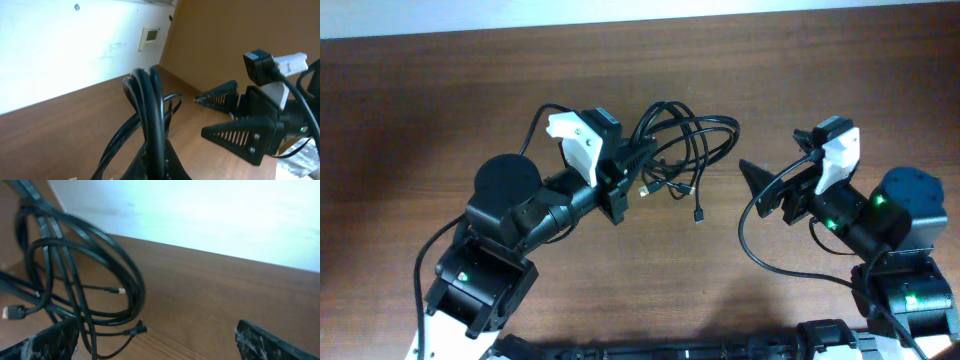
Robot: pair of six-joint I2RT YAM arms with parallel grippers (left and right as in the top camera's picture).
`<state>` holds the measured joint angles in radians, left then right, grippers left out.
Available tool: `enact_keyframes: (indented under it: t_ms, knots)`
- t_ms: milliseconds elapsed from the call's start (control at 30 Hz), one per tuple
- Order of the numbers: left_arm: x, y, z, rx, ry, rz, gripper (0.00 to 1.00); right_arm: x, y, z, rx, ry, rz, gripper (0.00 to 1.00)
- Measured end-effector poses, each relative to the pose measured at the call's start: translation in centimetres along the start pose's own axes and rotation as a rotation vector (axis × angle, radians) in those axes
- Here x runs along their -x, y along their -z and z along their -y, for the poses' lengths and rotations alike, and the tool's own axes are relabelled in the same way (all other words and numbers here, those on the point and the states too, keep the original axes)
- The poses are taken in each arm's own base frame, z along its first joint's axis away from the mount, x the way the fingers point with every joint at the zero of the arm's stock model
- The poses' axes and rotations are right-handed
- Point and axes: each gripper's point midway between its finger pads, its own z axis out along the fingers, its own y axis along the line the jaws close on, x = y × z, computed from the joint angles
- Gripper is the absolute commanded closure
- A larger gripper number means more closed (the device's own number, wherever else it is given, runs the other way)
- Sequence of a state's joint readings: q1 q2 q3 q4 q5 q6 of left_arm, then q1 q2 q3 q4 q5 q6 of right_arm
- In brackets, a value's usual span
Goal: Untangle cables
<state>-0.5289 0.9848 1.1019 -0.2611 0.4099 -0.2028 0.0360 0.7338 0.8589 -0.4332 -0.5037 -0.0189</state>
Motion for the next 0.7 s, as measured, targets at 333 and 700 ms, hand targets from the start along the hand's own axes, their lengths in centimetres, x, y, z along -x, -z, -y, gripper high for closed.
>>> enact_keyframes:
  t_ms: [333,700]
  knots:
    - [-0.2,-0.2,1.0,-0.063,0.092,-0.016,1.00,0.9,-0.1,-0.8,0.049,0.134,0.039,0.01]
    - [-1.4,-2.0,4.0,-0.167,0.125,-0.060,1.00,0.4,-0.9,-0.7,0.068,0.144,0.017,0.02]
